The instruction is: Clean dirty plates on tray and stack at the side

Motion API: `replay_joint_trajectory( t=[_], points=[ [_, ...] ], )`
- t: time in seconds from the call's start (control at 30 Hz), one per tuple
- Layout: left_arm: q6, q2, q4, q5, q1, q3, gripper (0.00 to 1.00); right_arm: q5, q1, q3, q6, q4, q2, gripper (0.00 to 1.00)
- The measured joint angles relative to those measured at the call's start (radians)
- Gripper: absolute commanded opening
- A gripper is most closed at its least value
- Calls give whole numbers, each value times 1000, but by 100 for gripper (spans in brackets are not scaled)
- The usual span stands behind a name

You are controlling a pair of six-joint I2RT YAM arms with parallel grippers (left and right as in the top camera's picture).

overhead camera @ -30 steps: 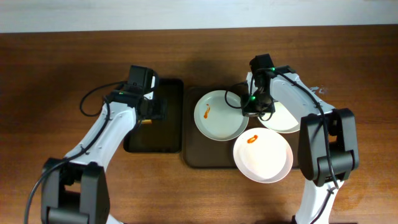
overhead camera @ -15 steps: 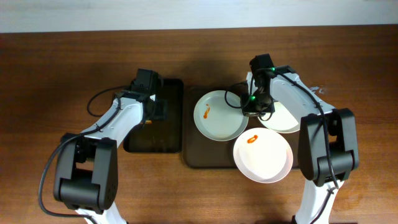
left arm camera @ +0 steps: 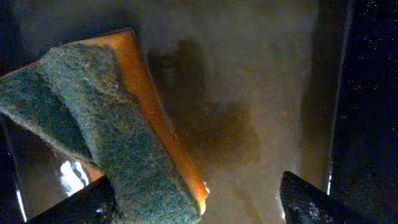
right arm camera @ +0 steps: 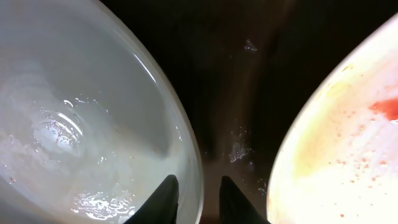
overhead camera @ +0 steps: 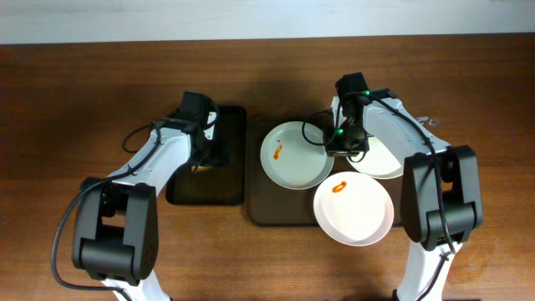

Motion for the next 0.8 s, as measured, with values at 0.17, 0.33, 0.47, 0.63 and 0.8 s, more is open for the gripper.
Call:
replay_joint_trajectory(
  t=[0.17, 0.33, 0.47, 0.63, 0.8],
  points=[
    [6, 0, -33, -58, 6, 17, 80, -2, 0, 0, 2, 0, 0, 55],
    [-19, 0, -78, -77, 24, 16, 56, -3, 0, 0, 2, 0, 0, 70],
    [-34, 0, -60, -68, 24, 15, 31, -3, 0, 0, 0, 0, 0, 82],
    [-32, 0, -53, -66, 24, 14, 78, -3, 0, 0, 0, 0, 0, 87],
    [-40, 5, -64, -66, 24, 14, 75, -3, 0, 0, 0, 0, 0, 88]
  ],
)
